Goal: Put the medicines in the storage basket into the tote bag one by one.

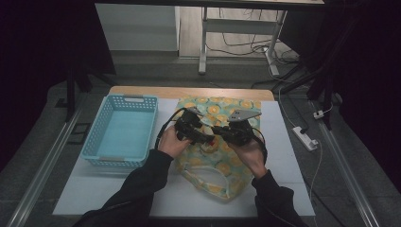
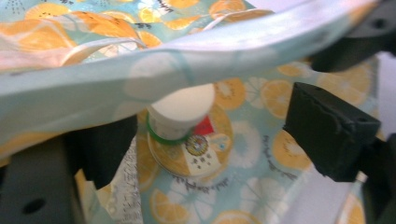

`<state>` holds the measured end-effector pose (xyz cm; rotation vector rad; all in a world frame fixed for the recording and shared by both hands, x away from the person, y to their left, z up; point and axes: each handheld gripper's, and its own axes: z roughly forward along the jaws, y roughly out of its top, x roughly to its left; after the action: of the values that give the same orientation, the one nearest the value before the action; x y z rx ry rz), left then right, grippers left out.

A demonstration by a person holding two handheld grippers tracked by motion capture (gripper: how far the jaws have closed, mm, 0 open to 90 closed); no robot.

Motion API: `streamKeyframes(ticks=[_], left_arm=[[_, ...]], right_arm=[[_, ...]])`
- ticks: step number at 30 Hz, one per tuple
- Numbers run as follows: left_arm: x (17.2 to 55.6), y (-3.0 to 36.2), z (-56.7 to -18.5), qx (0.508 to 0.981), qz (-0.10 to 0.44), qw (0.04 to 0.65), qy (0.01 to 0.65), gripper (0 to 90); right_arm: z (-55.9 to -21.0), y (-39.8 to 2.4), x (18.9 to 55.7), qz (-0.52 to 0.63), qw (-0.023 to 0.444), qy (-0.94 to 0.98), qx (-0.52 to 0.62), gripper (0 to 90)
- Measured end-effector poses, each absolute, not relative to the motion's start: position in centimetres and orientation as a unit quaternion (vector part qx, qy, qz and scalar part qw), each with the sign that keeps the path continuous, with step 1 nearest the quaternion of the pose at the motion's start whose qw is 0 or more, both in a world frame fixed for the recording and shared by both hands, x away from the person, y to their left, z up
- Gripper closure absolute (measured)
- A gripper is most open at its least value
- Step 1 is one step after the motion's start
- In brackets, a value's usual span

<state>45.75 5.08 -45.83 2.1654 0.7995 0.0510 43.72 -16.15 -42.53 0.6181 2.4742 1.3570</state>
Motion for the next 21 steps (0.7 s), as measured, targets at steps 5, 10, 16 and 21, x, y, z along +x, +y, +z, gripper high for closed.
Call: streamKeyframes(ticks=[5, 10, 16, 21], left_arm=[[44.6, 5.3, -45.6, 0.859, 0.01, 0.413, 0.301, 6.4], [43.6, 5.6, -45.4, 0.859, 0.003, 0.424, 0.287, 2.3], [42.5, 6.2, -45.3, 0.854, -0.008, 0.44, 0.277, 0.0], [41.7, 6.9, -45.4, 0.843, -0.015, 0.465, 0.271, 0.0]], right_arm=[[-42.5, -16.0, 43.6, 0.466, 0.125, 0.85, 0.211, 90.0], [-42.5, -16.0, 43.6, 0.464, 0.125, 0.851, 0.21, 90.0], [-42.6, -15.9, 43.6, 0.463, 0.123, 0.852, 0.21, 90.0], [-42.6, -15.8, 43.5, 0.461, 0.122, 0.854, 0.209, 90.0]])
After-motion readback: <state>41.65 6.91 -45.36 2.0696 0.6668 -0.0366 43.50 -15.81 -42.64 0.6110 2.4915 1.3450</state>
